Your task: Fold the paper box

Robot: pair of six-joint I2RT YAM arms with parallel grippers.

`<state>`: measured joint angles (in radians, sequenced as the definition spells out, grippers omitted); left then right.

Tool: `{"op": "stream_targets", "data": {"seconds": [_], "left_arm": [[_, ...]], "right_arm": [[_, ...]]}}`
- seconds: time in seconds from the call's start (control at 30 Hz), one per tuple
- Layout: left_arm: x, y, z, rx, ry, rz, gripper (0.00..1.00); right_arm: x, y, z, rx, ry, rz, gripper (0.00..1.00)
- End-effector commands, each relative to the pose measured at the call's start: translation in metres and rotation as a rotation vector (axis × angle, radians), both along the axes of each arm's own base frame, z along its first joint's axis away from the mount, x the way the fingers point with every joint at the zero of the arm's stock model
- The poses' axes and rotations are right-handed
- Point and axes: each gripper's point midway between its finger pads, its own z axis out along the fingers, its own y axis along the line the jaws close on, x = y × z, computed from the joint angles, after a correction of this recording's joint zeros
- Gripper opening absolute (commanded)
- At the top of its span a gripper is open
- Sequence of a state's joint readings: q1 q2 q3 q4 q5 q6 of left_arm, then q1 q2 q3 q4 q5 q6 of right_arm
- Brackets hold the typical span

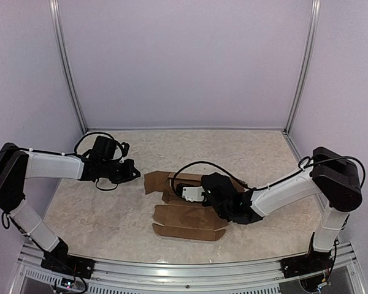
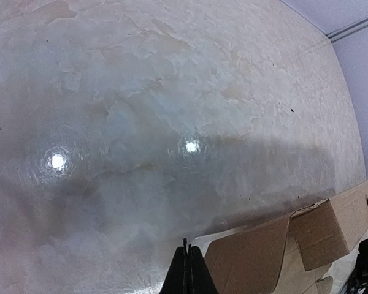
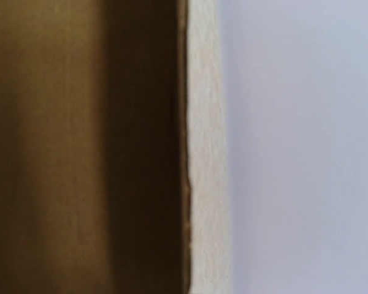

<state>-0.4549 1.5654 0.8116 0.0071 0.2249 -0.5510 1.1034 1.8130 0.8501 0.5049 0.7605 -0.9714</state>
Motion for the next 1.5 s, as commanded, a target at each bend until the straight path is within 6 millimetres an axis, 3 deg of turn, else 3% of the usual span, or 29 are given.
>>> {"op": "stream_targets", "data": {"seconds": [0.0,0.37,0.6,0.97,1.2,1.47], "left_arm": [[0.010,-0.023,0.011,-0.046,-0.032,-0.062,0.00],[0.001,-0.041,-0.006,-0.049,-0.009,-0.119,0.00],[-0.009,-0.046,-0.012,-0.057,-0.003,-0.139,0.00],[-0.018,-0.035,0.000,-0.056,-0.049,-0.116,0.00],[-0.026,-0.033,-0.001,-0.067,-0.064,-0.121,0.00],[-0.021,-0.009,-0.004,-0.019,-0.079,-0.071,0.00]], "right_arm": [[-0.009,-0.001,-0.011,-0.015,-0.026,-0.001,0.00],[-0.015,-0.004,-0.023,-0.048,-0.131,-0.027,0.00],[-0.017,-0.001,-0.012,-0.051,-0.243,-0.027,0.00],[-0.018,-0.002,-0.004,-0.083,-0.351,-0.016,0.00],[-0.020,0.002,-0.009,-0.083,-0.382,0.016,0.00],[-0.027,0.008,-0.014,-0.083,-0.412,0.056,0.00]]}}
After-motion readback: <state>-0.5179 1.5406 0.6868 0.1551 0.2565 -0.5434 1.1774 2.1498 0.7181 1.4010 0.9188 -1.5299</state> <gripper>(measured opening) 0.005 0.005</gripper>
